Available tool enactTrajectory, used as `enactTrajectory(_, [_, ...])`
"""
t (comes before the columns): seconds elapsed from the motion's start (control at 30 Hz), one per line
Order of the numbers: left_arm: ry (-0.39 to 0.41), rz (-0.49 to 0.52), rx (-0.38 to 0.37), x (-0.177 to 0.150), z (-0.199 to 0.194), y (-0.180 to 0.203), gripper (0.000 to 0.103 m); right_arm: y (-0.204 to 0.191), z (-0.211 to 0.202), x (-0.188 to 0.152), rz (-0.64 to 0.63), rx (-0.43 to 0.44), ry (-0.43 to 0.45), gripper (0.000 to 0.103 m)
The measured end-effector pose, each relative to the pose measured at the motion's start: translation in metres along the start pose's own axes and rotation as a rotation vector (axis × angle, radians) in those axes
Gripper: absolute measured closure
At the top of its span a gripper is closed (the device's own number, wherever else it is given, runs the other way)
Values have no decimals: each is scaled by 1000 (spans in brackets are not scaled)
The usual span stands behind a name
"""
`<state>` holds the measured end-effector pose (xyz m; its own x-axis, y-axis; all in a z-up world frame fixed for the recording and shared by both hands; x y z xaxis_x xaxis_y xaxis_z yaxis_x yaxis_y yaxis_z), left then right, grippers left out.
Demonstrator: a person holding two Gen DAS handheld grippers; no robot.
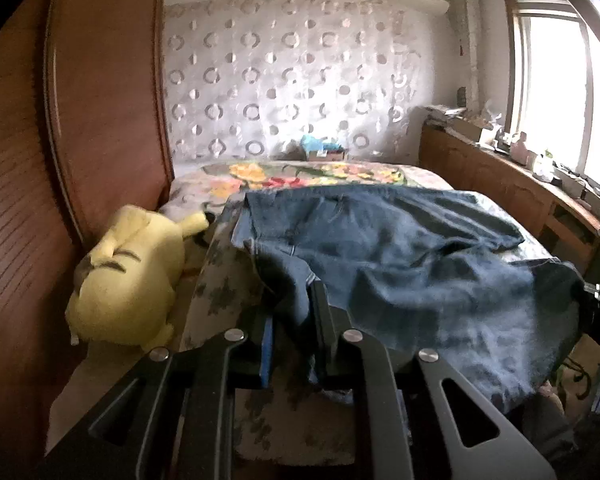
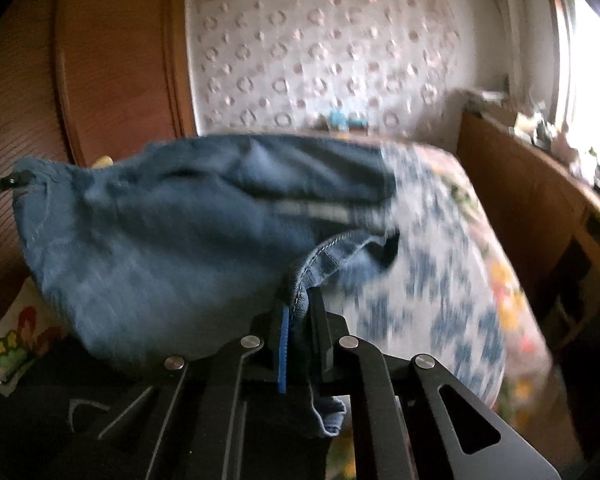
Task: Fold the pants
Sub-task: 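Lift the held hems with both grippers and carry them toward the waistband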
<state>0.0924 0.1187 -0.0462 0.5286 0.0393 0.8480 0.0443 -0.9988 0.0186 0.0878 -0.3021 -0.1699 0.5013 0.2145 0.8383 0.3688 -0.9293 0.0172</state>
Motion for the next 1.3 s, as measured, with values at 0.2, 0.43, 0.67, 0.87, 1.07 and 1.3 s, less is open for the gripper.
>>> enactTrajectory(0.2, [35, 21, -15, 23, 3, 11, 86, -6, 8, 63, -90, -10, 100, 95])
enactTrajectory(0.43, [36, 33, -31, 22, 4, 20, 86, -3, 73, 62, -59, 70, -11, 95])
enactTrajectory(0.67, [6, 32, -31, 2, 7, 20, 86, 14, 100, 34, 16, 66, -55, 89])
enactTrajectory(0.87, [8, 31, -32, 2, 6, 19, 86, 37, 70, 37, 99, 63, -3, 57])
enactTrajectory(1.07, [11, 35, -31, 2, 5, 20, 86, 43, 40, 17, 138, 38, 15, 52])
enactTrajectory(1.3, [11, 37, -31, 2, 5, 21, 86, 35, 49, -9, 143, 62, -62, 52])
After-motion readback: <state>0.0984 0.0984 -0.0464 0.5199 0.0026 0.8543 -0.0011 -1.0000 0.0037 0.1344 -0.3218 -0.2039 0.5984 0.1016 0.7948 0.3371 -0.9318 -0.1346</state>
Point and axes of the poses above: each gripper's, at about its wrist camera, not at the fingertips, and z roughly the way its jaws point, y to its right, x to its top, the point moved 5 cm from there along z, roughly the way its jaws point
